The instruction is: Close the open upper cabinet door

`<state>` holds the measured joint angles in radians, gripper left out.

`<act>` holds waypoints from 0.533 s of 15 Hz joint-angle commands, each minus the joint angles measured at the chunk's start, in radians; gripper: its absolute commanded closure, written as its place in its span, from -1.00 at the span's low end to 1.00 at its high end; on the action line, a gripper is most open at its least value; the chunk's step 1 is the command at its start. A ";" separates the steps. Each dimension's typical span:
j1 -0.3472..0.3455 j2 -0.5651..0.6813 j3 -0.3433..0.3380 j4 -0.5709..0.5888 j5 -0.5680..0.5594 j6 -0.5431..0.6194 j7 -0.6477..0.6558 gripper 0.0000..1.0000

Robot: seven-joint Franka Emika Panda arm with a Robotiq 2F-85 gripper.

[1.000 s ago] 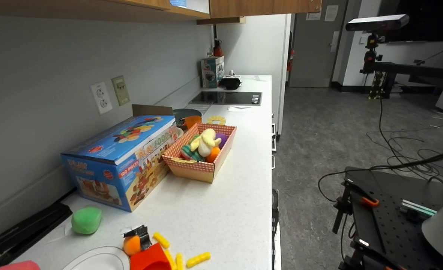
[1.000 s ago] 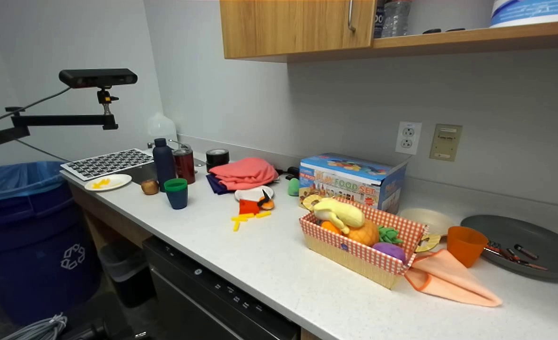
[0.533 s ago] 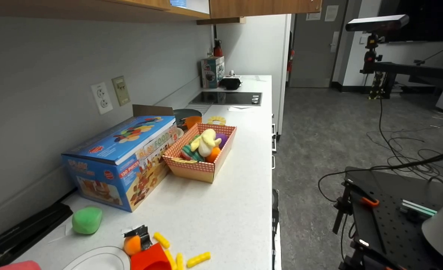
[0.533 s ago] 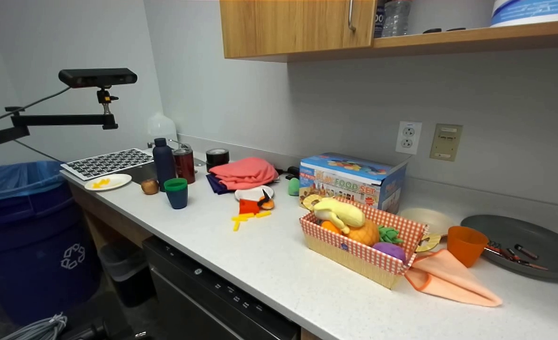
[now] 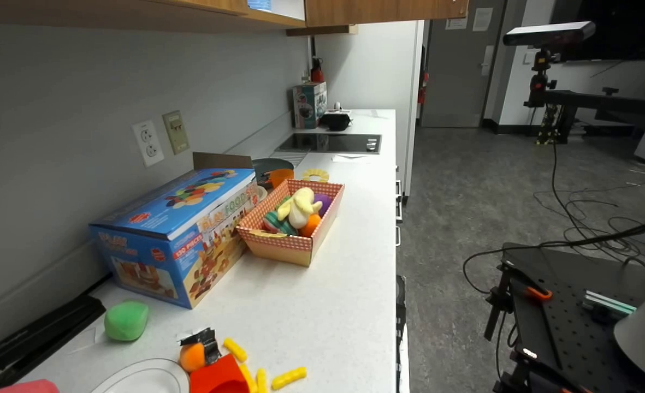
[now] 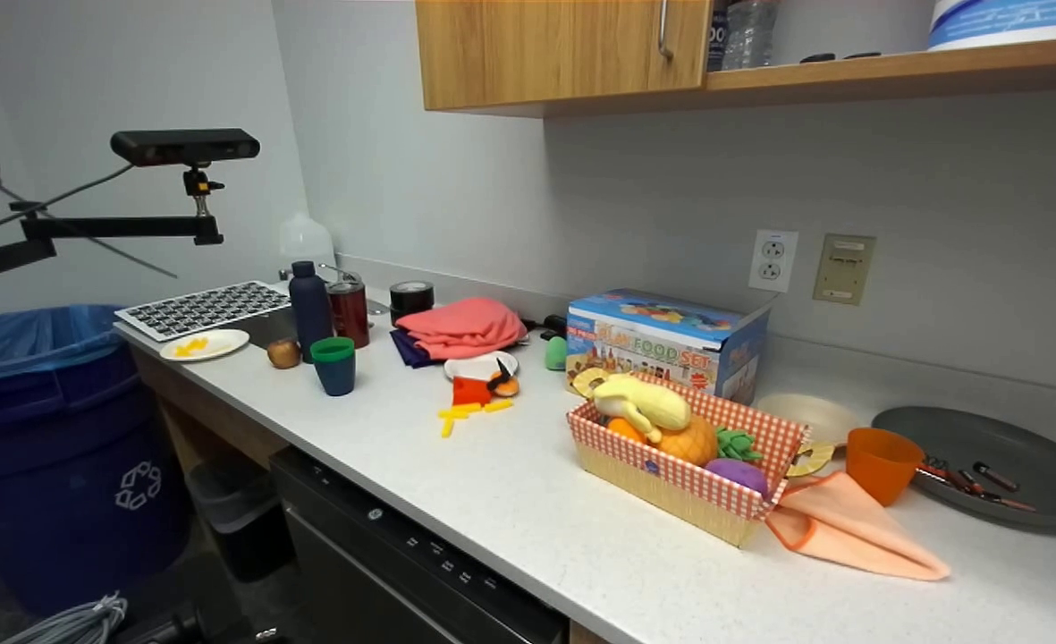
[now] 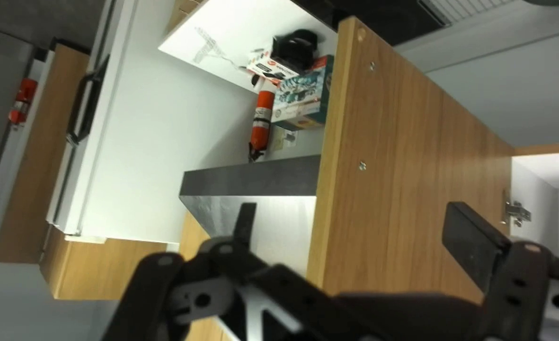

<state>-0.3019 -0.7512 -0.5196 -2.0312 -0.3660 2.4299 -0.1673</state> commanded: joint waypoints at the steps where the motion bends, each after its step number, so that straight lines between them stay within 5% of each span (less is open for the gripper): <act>1: 0.153 0.076 -0.063 0.142 0.155 -0.022 -0.171 -1.00; 3: 0.204 0.127 -0.091 0.197 0.216 -0.008 -0.213 -1.00; 8: 0.145 0.177 -0.071 0.196 0.213 0.035 -0.186 -1.00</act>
<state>-0.1300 -0.5883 -0.6040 -1.8394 -0.1891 2.4649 -0.3292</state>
